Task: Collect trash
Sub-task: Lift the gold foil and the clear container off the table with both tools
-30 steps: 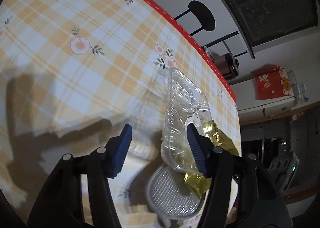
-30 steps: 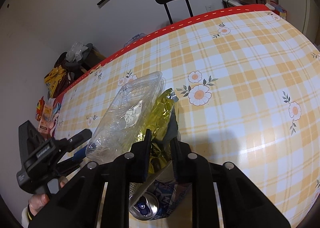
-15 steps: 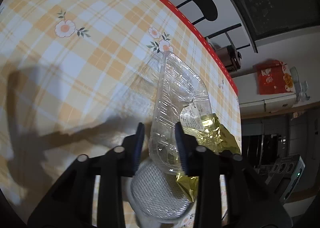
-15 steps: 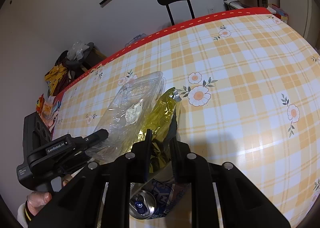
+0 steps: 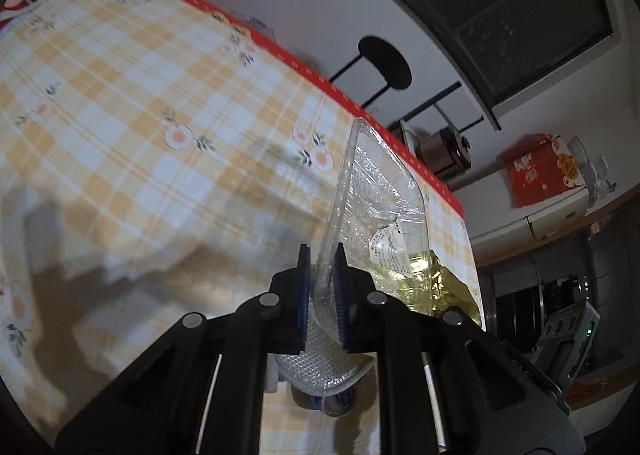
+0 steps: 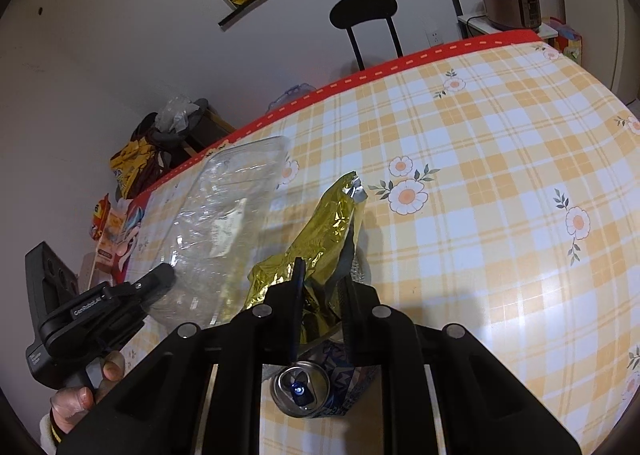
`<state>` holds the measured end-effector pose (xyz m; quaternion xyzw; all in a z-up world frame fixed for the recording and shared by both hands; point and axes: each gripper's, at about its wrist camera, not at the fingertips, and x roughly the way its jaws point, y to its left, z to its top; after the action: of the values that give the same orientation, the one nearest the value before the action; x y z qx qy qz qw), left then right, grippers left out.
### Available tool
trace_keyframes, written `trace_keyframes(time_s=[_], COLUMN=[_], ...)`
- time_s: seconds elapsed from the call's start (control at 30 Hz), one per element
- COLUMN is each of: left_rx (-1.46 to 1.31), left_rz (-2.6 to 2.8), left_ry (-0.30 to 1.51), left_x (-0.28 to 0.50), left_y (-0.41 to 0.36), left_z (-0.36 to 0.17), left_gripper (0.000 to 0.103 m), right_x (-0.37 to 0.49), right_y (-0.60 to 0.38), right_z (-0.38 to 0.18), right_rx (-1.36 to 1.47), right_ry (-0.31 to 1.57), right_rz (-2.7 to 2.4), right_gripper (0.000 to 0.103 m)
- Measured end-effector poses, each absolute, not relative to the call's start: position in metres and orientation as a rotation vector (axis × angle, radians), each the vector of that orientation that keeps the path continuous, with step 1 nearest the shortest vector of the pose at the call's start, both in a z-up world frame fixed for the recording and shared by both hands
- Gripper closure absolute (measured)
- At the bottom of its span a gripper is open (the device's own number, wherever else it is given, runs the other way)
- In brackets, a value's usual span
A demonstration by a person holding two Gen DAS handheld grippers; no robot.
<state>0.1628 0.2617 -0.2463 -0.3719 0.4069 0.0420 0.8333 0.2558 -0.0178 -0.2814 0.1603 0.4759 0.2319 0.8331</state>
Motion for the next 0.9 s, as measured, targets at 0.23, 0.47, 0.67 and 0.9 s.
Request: trace_keyframes(time_s=[0.23, 0.47, 0.67, 0.9], left_rx=[-0.731, -0.728, -0.726, -0.722], left_rz=[0.215, 0.307, 0.344, 0.34], left_ry=[0.792, 0.761, 0.743, 0.717], left_x=[0.108, 0.052, 0.023, 0.016], left_y=[0.281, 0.297, 0.294, 0.268], left_z=[-0.219, -0.203, -0.192, -0.175], left_gripper=[0.089, 0.088, 0.088, 0.088], right_x=[0.242, 0.225, 0.21, 0.203], right_y=[-0.036, -0.058, -0.081, -0.123], right_z=[-0.261, -0.244, -0.227, -0.218], right_rx=[0.326, 0.289, 0.244, 0.258], right_ry=[0.942, 0.898, 0.853, 0.822], right_rz=[0.497, 0.515, 0.522, 0.51], right_gripper=[0.086, 0.086, 0.086, 0.086])
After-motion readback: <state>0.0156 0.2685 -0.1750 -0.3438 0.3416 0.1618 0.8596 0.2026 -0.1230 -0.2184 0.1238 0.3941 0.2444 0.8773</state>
